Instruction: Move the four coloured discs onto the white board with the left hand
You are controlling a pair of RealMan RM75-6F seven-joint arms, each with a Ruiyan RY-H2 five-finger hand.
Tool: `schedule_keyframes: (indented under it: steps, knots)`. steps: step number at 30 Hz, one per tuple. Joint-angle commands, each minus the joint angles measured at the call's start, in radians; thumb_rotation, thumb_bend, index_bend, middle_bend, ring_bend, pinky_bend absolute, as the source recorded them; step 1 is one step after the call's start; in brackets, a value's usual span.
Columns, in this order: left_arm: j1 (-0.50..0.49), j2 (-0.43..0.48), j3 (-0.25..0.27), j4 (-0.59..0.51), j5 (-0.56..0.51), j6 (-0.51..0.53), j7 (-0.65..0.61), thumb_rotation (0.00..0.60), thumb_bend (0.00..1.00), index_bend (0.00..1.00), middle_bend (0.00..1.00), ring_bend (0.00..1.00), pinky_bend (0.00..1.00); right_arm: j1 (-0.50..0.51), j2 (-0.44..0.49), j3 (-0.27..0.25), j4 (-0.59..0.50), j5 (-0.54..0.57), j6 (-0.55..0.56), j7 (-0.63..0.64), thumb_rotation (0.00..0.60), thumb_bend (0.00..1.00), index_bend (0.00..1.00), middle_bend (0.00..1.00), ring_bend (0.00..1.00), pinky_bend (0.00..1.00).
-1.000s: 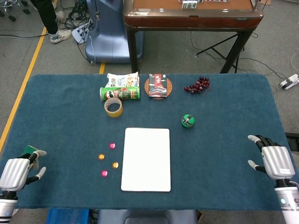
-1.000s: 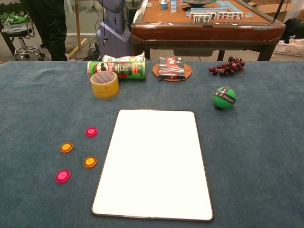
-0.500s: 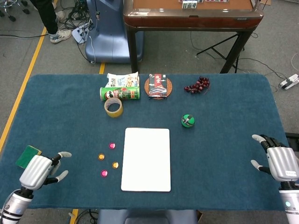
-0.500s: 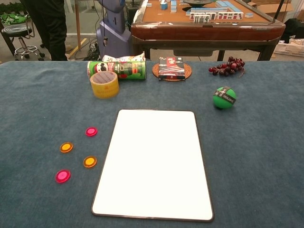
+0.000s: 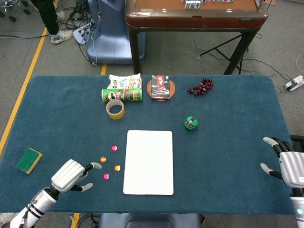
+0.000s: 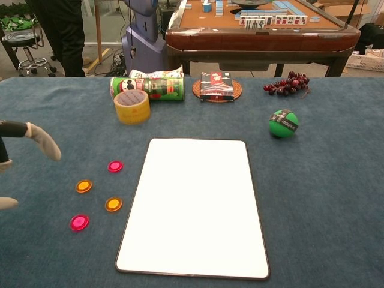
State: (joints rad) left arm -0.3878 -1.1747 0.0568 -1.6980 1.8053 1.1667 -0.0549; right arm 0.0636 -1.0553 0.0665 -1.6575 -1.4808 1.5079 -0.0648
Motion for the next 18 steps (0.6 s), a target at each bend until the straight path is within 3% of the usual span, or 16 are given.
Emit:
schedule_keyframes:
  steps: [1,9,18]
  knots:
    - [-0.021,-0.032,0.001,-0.004,-0.025,-0.038,0.029,0.600,0.22,0.41,1.00,1.00,1.00,-0.003,0.002,0.000,0.002,-0.002,0.003,0.007,0.600,0.00,0.25,0.27,0.29,0.48]
    - [-0.050,-0.084,-0.003,0.009,-0.121,-0.136,0.128,0.600,0.22,0.41,1.00,1.00,1.00,0.000,0.006,0.001,0.004,-0.007,-0.005,0.018,0.600,0.00,0.25,0.27,0.29,0.48]
    - [-0.066,-0.117,-0.007,0.033,-0.172,-0.160,0.199,0.600,0.22,0.42,1.00,1.00,1.00,0.008,0.005,0.001,0.003,-0.009,-0.021,0.011,0.600,0.00,0.25,0.27,0.29,0.48]
